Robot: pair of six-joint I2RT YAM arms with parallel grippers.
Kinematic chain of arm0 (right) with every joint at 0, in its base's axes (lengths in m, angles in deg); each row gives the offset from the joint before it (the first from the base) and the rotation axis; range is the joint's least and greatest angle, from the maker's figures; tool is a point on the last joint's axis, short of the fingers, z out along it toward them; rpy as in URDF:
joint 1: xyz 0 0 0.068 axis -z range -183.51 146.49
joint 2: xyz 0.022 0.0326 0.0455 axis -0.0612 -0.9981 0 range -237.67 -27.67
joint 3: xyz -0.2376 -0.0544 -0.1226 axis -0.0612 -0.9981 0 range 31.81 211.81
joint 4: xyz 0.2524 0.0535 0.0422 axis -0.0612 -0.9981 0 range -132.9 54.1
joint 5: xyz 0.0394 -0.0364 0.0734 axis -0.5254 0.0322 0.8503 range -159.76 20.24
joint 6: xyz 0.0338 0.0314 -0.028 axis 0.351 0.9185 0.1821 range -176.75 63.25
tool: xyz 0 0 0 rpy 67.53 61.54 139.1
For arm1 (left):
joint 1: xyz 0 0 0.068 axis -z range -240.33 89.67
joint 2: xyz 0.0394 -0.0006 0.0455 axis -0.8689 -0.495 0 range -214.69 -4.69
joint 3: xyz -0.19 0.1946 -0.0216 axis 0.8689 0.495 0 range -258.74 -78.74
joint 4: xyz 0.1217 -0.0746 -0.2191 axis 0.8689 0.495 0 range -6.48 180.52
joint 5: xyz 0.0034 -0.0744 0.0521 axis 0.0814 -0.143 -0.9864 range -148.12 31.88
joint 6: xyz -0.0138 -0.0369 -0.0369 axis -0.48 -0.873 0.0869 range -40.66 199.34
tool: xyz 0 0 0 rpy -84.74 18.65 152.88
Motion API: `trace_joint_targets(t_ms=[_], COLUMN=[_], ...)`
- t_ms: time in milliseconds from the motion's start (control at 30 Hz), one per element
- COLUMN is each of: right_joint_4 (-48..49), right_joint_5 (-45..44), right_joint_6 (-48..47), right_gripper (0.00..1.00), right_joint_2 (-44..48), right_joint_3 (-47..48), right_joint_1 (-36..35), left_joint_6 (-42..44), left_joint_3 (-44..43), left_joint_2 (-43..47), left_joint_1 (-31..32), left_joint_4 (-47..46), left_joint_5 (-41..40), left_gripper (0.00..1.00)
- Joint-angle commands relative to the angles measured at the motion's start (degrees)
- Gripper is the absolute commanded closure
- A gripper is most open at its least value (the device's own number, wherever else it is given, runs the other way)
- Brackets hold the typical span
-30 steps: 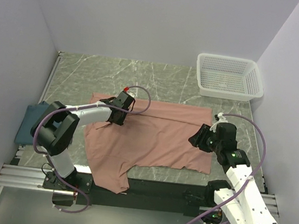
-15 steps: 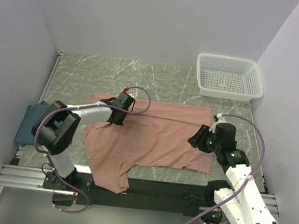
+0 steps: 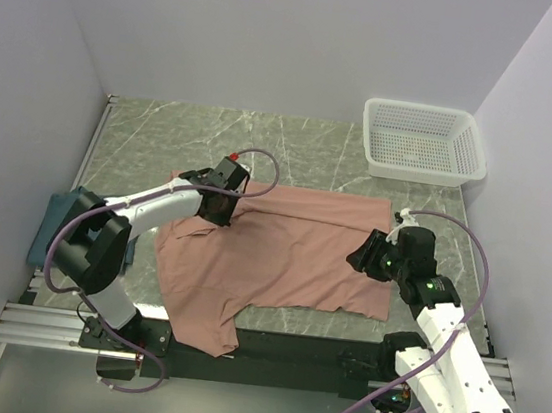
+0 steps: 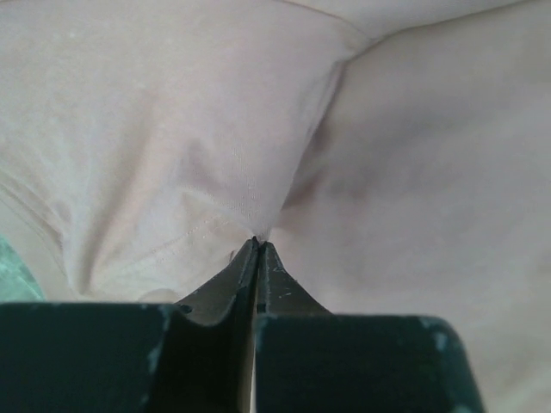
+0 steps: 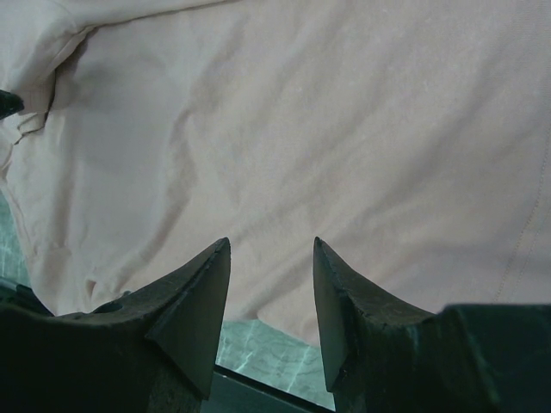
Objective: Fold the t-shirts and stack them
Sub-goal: Fold the tshirt
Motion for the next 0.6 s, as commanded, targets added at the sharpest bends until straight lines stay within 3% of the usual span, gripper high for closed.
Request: trace_joint_targets(t_ms=[0,133,200,233,267,367,567], right_joint_4=[2.17,4.01,4.98,6.02,6.64,9.80,23.24], right_joint_5=[1.13,4.11,6.65,7.54,8.15,10.62,12.47], right_joint_6=[-0.18,-0.44,-0.18,-0.01,0.17,1.66,9.91], right_gripper=[0.50,0.50,0.50,0.50,0.50,0.49,0.47], right_joint_2=[0.05,-0.56,-1.27,-1.62,-2.40,-4.77,-13.80], right_joint_3=[-0.10,-0.10,0.25,0.43,0.52,0.87,0.87], right_joint_1=[-0.39,-0.39,-0.39,-0.39,-0.39,-0.74,-7.06], left_joint_6=[-2.27,-3.85,-4.38,-4.90,-5.08,-6.31,-12.19], left_joint_3=[-3.65,-5.15,-5.15,-4.97,-4.80,-4.88,-1.64], left_joint_2=[1.94,0.27,-0.26,-0.52,-0.61,-0.27,7.64], left_joint_1=[0.08,0.34,0.60,0.60,0.60,0.60,-2.64], left_joint_4=[4.30,5.36,5.36,5.36,5.54,6.06,3.79], left_joint_5=[5.10,11.25,12.49,12.58,12.32,11.97,7.67], left_gripper=[0.94,0.87,0.78,0.73,0.60,0.43,0.22])
